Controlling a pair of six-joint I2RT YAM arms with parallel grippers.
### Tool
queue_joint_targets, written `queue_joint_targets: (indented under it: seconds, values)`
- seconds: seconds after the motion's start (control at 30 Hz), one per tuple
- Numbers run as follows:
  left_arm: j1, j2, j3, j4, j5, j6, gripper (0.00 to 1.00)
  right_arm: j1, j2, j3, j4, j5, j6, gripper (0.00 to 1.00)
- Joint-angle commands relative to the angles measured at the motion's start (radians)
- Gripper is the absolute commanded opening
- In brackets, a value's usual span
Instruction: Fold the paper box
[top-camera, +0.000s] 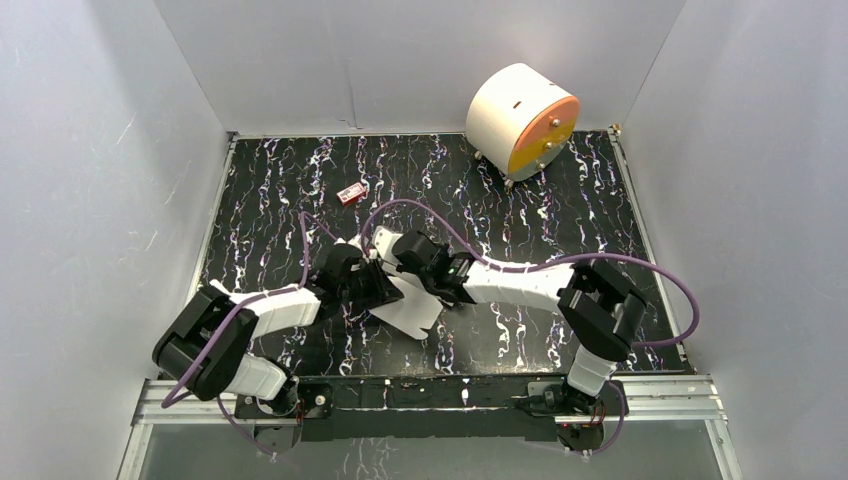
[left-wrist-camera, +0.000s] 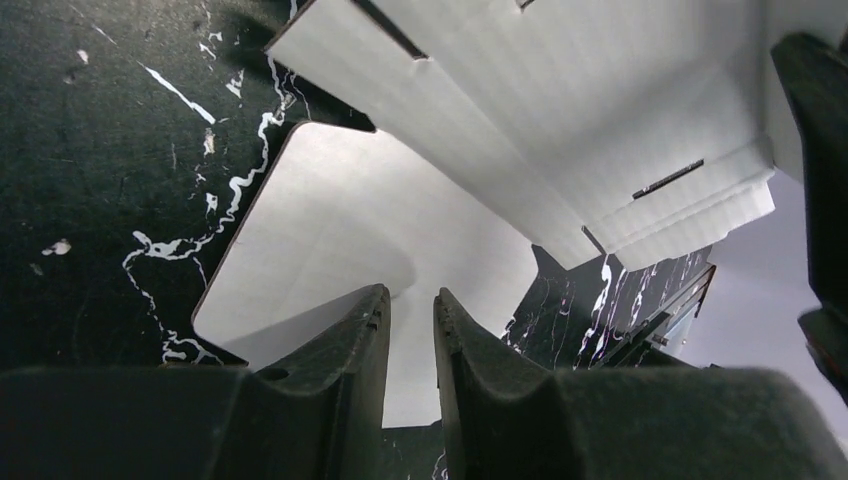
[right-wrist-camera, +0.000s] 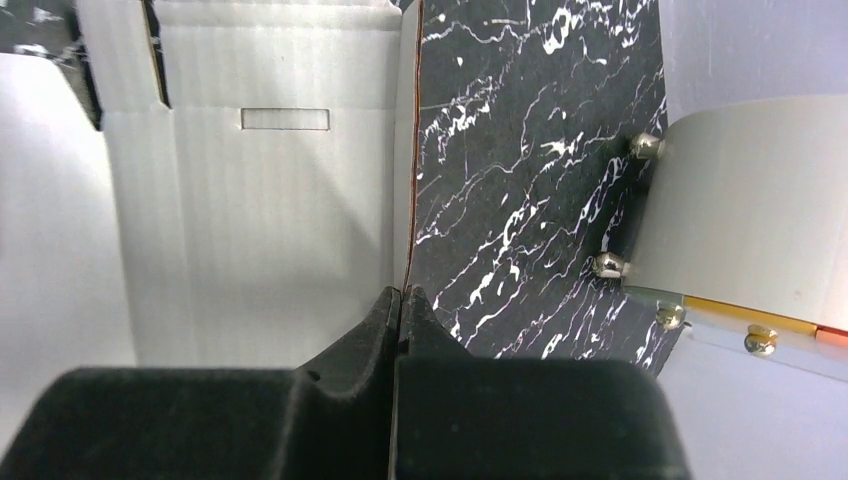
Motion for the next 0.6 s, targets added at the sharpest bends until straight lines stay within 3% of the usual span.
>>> queue_joint_targets:
  seconds: [0.0, 0.57]
  values:
    - [-0.004, 0.037, -0.015, 0.084, -0.015, -0.03, 0.21, 0.058, -0.046, 0.038, 0.04, 0.049, -0.008, 0.03]
    - [-0.004, 0.098, -0.133, 0.29, -0.036, -0.131, 0.16, 0.203, 0.019, -0.029, 0.086, 0.159, 0.11, 0.04]
